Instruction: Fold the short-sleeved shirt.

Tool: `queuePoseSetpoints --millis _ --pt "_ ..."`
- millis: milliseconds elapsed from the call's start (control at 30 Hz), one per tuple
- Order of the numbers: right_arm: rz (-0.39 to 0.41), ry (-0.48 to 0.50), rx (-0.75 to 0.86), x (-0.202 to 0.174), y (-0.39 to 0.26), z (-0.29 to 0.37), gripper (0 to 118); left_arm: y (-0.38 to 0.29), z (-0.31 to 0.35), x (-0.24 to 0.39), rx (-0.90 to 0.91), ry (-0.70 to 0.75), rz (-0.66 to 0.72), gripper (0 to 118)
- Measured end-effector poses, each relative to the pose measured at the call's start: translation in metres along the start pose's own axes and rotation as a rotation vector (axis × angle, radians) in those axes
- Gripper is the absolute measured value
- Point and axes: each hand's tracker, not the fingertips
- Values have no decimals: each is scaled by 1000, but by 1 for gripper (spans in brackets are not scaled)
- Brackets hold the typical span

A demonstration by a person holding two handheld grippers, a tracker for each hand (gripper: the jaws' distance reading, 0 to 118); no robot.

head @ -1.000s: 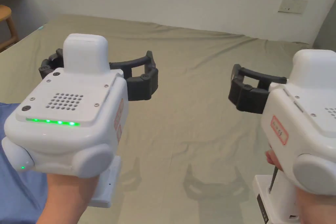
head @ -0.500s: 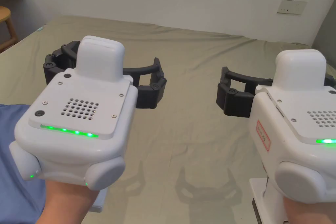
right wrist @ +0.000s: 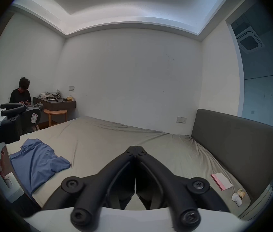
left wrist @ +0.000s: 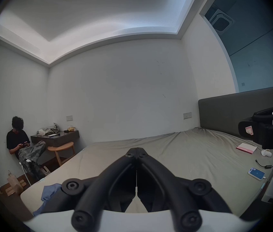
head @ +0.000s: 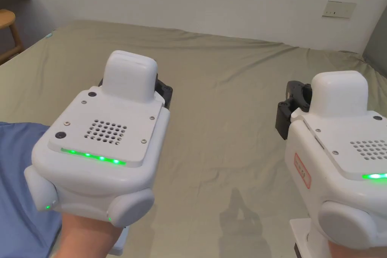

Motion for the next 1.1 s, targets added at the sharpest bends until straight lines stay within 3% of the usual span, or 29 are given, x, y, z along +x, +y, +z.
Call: queuePoseSetpoints --millis 500,700,933,1100 --pt "10 26 -1 -6 0 -8 1 1 1 -17 -26 33 5 0" --pt "10 151 26 -39 8 -20 1 6 18 -57 -35 169 -19 0" --pt "27 373 46 -109 15 -33 1 4 50 -117 -66 373 -49 0" --pt "16 480 62 -154 17 -32 1 0 74 -149 -72 459 -50 0"
